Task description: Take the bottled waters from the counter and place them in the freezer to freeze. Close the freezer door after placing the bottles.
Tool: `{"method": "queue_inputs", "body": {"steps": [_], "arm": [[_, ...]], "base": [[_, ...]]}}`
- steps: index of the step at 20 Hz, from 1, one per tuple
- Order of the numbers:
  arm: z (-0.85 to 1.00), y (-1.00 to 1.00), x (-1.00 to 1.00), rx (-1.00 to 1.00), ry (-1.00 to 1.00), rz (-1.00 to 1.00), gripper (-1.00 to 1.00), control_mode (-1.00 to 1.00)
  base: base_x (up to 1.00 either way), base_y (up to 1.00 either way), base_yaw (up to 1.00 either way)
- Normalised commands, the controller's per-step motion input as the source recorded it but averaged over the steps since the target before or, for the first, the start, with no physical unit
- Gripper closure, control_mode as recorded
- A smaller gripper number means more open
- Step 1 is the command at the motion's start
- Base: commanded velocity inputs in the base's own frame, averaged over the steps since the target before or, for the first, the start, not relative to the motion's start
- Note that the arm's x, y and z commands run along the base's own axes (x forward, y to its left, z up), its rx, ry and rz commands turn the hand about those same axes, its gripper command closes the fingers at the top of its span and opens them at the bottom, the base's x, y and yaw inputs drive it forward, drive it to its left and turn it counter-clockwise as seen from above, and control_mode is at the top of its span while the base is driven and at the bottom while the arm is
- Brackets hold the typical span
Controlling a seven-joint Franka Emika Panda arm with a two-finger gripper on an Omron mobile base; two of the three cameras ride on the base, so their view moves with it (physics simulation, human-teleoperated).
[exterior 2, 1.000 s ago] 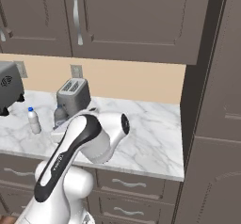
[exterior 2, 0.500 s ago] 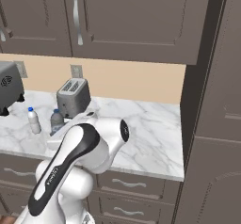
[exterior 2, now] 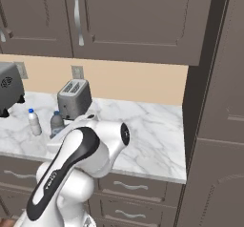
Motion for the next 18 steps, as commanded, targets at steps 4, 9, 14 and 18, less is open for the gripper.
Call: {"method": "queue_inputs", "body": {"steps": [4, 9, 14, 18], "arm": [[0.00, 0.00, 0.00, 0.00, 0.00, 0.00, 1.00, 1.00], [0.00, 0.00, 0.00, 0.00, 0.00, 0.00, 1.00, 1.00], [0.00, 0.00, 0.00, 0.00, 0.00, 0.00, 1.00, 1.00], [0.00, 0.00, 0.00, 0.00, 0.00, 0.00, 1.00, 1.00]], "base": [[-0.43, 0.00, -0.09], [-0.49, 0.00, -0.24], [-0.38, 0.00, -0.41], [-0.24, 0.00, -0.65]]}}
